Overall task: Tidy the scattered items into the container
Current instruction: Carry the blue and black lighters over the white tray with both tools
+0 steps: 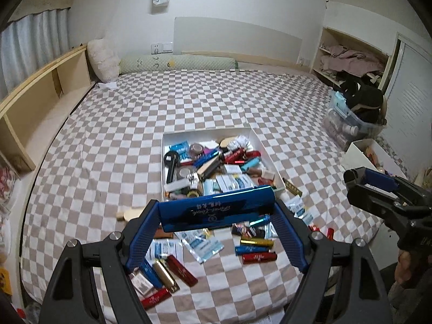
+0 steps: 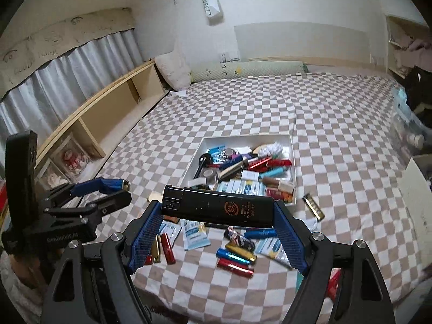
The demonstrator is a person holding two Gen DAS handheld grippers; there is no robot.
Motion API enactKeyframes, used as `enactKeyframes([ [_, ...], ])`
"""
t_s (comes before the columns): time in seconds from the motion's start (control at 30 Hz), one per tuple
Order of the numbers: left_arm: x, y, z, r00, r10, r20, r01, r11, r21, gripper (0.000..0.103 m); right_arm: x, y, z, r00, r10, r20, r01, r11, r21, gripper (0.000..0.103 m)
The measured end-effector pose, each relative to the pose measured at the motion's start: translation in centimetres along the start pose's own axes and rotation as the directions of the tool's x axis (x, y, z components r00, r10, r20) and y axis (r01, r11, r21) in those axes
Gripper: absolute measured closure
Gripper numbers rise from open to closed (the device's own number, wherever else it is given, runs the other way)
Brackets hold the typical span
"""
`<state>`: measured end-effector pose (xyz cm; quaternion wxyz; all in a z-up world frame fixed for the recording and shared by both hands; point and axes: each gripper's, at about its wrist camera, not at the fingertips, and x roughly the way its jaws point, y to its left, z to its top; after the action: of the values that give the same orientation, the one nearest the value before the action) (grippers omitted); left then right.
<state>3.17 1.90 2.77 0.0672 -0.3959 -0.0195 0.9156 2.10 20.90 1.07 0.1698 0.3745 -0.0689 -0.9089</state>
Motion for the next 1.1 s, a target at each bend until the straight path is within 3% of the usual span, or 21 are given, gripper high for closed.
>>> enactKeyframes([
  [0.33,3.1,0.0,5.2,1.000,-0.008,-0.020,0.009,1.000,0.015,0.021,1.7,-1.1,5.1,1.000,-0.007,-0.009,0.007,1.000,-0.026,0.021],
  [0.6,9.2,1.1,7.7,0.993,-0.007,-0.121,0.005,1.000,-0.014,0.021,6.9,-3.9,7.9,0.996,-0.011,-0.086,0.013,1.000,0.019,0.021],
  [0.9,17.7,3.7,7.7,0.962,-0.008,-0.272,-0.012,0.997,-0.070,0.021,15.4,-7.8,7.7,0.970,-0.003,-0.243,0.033,0.992,0.118,0.021],
  [1.1,21.7,5.2,7.9,0.947,-0.007,-0.321,-0.028,0.994,-0.104,0.021,20.1,-9.5,7.3,0.947,0.009,-0.322,0.046,0.986,0.163,0.021],
])
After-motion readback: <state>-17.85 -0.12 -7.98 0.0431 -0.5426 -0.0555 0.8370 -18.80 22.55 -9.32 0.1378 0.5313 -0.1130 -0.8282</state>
